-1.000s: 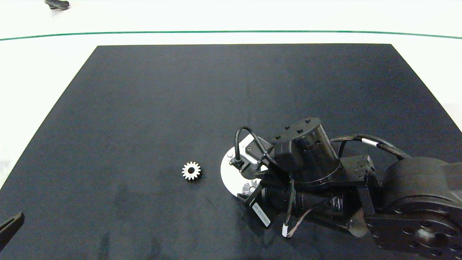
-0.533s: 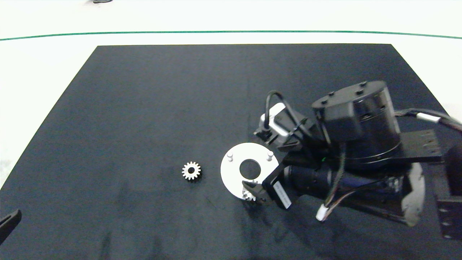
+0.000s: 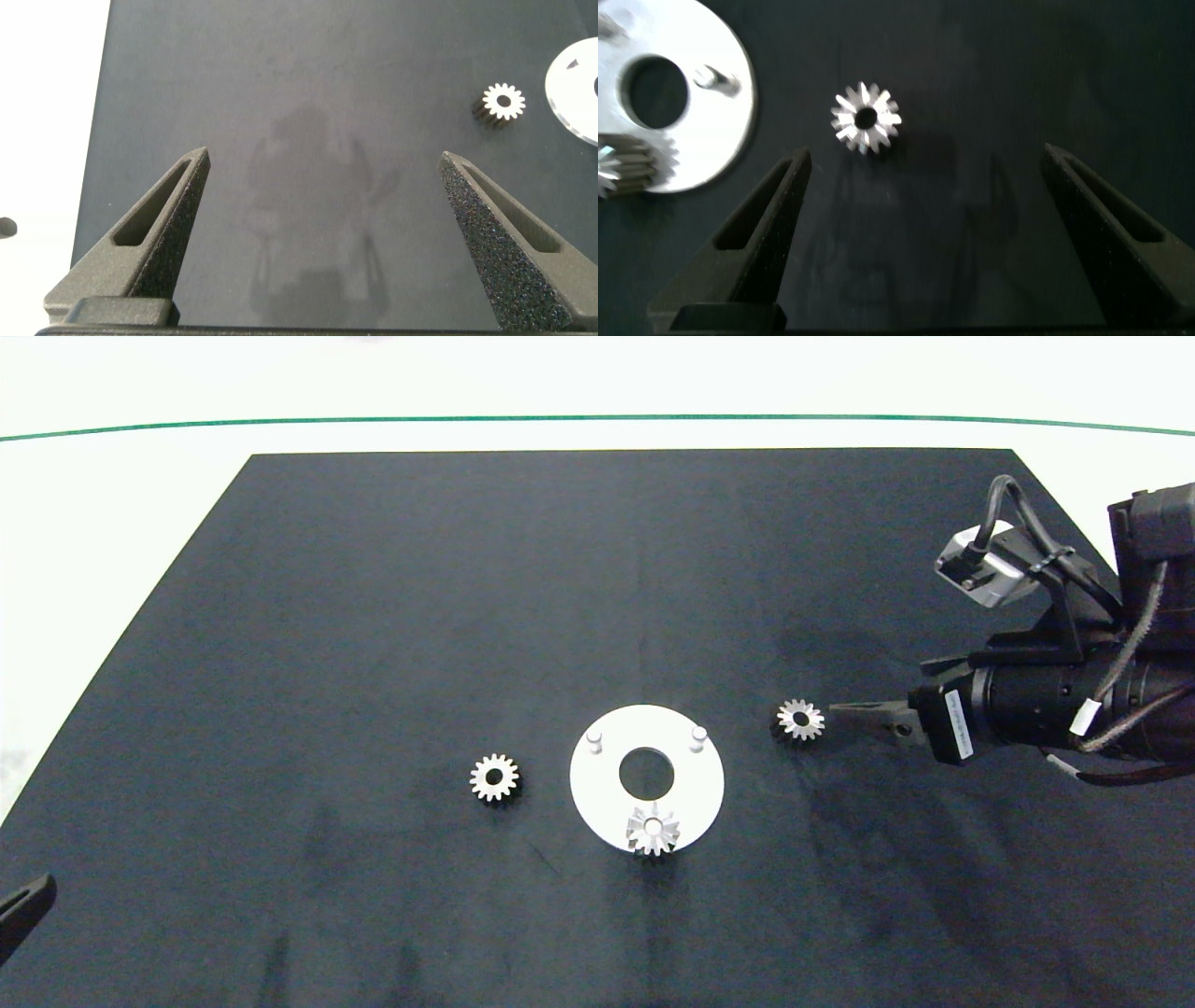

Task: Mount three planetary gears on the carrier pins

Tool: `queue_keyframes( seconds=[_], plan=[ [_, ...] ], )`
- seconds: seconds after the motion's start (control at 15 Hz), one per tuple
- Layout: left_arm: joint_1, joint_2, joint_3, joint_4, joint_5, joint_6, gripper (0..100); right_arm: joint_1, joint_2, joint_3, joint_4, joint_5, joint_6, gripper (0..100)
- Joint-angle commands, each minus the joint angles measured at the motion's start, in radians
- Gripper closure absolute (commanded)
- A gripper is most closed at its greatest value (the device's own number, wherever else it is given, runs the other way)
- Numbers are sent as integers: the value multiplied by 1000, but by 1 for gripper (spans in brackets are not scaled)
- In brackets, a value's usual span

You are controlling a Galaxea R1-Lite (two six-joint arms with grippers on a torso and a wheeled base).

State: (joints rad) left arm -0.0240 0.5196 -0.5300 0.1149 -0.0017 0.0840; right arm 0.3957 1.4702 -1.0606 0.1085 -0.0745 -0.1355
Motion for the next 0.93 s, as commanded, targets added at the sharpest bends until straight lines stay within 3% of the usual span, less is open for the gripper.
queue_keyframes(
  seconds=[0.07, 0.2, 0.47, 0.93],
  plan=[
    [3, 2, -1, 3, 0, 0, 0, -14, 25, 47, -7, 27, 1, 0],
    [3, 2, -5, 2, 0, 0, 0, -9, 53, 44, -20, 53, 1, 0],
    [3, 4, -16, 3, 0, 0, 0, 6, 108, 37, -98, 47, -6, 0],
    [3, 0, -16, 15, 0, 0, 0, 40, 193, -15, -102, 45, -7, 0]
  ],
)
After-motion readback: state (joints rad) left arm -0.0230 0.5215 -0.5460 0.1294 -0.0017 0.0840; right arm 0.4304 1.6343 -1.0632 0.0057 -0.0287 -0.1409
